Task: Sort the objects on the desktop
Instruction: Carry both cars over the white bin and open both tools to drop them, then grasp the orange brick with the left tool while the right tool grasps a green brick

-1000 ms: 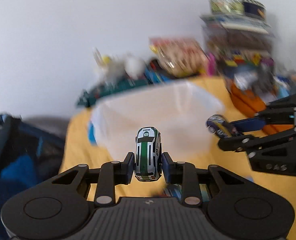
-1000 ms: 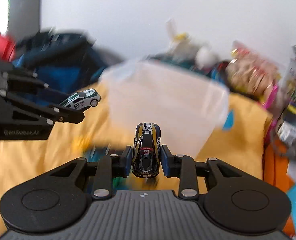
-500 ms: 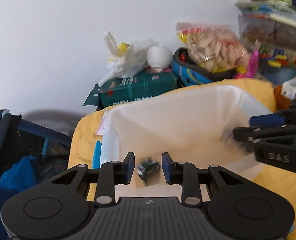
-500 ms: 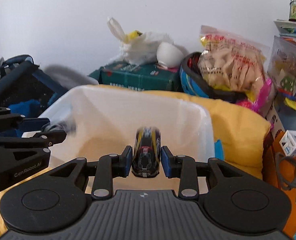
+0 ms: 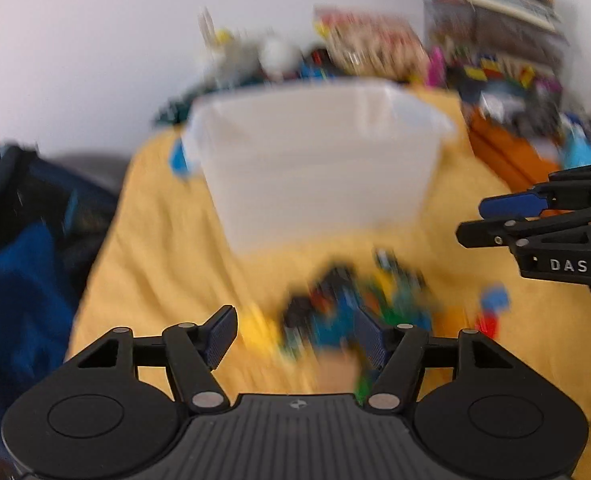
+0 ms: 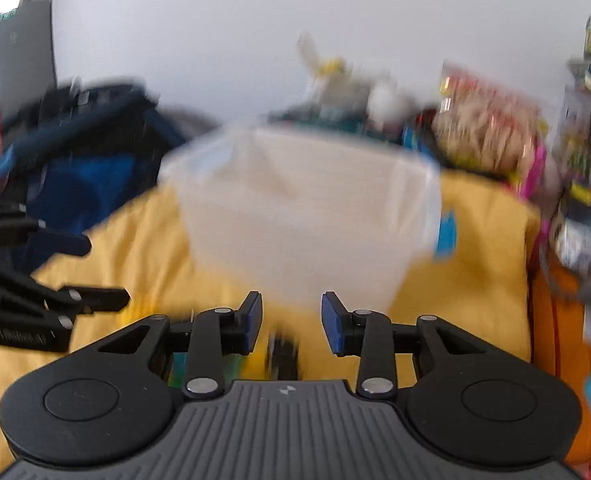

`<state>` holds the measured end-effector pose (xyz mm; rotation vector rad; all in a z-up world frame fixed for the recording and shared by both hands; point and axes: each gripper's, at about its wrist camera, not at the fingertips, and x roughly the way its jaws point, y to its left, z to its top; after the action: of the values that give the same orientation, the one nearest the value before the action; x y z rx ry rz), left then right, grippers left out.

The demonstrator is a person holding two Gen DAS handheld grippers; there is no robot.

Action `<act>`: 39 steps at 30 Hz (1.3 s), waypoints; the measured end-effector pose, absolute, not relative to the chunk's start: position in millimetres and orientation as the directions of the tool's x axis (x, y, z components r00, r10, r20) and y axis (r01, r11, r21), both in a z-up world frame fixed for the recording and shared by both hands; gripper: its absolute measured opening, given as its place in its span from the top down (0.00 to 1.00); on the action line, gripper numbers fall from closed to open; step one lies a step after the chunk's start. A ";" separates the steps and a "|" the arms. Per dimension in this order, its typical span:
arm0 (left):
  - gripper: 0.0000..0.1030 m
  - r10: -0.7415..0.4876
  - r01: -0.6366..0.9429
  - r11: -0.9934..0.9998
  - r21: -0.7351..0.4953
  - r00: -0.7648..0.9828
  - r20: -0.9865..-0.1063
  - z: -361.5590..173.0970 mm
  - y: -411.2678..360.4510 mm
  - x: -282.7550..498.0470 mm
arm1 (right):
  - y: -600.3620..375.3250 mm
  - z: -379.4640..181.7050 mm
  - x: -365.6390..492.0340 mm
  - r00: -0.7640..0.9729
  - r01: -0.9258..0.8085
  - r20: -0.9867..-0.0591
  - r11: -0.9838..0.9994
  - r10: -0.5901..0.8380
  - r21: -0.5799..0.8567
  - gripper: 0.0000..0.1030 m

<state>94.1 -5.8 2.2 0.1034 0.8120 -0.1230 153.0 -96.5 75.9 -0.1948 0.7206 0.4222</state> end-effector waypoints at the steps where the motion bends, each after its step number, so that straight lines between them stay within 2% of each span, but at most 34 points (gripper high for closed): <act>1: 0.34 -0.079 0.155 0.987 0.033 0.661 -0.746 -7.3 -8.3 85.3 | -100.7 66.7 143.6 0.646 -0.444 -0.697 0.896 0.311 -0.012 0.64; 6: 0.34 -0.123 0.166 0.986 -0.028 0.597 -0.792 -37.0 -13.9 53.6 | -116.6 38.3 98.7 0.559 -0.442 -0.775 0.897 0.294 0.022 0.63; 9: 0.34 -0.109 0.144 0.989 -0.030 0.581 -0.806 -48.1 -17.1 51.2 | -124.2 28.0 79.2 0.531 -0.405 -0.801 0.913 0.277 0.048 0.58; 15: 0.37 -0.111 0.167 0.986 -0.009 0.613 -0.783 -57.4 -32.3 64.9 | -116.5 20.7 56.2 0.509 -0.433 -0.812 0.900 0.286 0.045 0.55; 16: 0.44 -0.109 0.179 0.984 0.002 0.608 -0.786 -61.3 -36.4 67.8 | -115.3 21.5 52.3 0.515 -0.442 -0.806 0.896 0.291 0.040 0.54; 17: 0.64 -0.114 0.192 0.981 0.005 0.600 -0.792 -65.9 -39.3 69.3 | -113.6 23.6 48.8 0.525 -0.455 -0.799 0.890 0.294 0.029 0.53; 22: 0.64 -0.136 0.250 0.968 0.011 0.562 -0.816 -72.5 -50.1 65.3 | -104.6 26.4 36.3 0.543 -0.543 -0.765 0.840 0.346 -0.005 0.53; 25: 0.65 -0.127 0.259 0.966 0.024 0.552 -0.824 -69.8 -50.7 51.3 | -101.7 10.8 48.3 0.460 -0.558 -0.807 0.827 0.370 0.061 0.55; 27: 0.65 -0.101 0.254 0.966 0.050 0.549 -0.830 -67.9 -49.1 41.2 | -103.1 0.6 59.6 0.450 -0.525 -0.832 0.850 0.326 0.050 0.57; 29: 0.64 -0.079 0.232 0.971 0.060 0.546 -0.834 -65.5 -43.1 31.9 | -107.7 -1.7 67.7 0.507 -0.459 -0.828 0.888 0.240 -0.025 0.56; 31: 0.64 -0.068 0.197 0.979 0.048 0.544 -0.836 -64.2 -33.7 26.2 | -109.9 2.3 73.4 0.536 -0.436 -0.816 0.899 0.216 -0.048 0.55; 34: 0.64 -0.063 0.153 0.988 0.025 0.544 -0.837 -65.5 -22.4 23.5 | -100.2 13.3 80.0 0.529 -0.501 -0.787 0.865 0.316 0.010 0.54; 37: 0.64 -0.064 0.139 0.990 0.013 0.539 -0.840 -67.5 -15.1 23.4 | -70.6 20.6 86.8 0.533 -0.594 -0.758 0.805 0.377 -0.017 0.59; 39: 0.63 -0.061 0.143 0.990 0.020 0.542 -0.838 -67.0 -13.3 20.8 | -49.2 21.7 95.7 0.541 -0.613 -0.751 0.789 0.379 -0.043 0.58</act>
<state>20.8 -13.3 -67.0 0.0899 0.9913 -0.1213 95.8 -49.2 21.7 -0.3193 0.8043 0.6012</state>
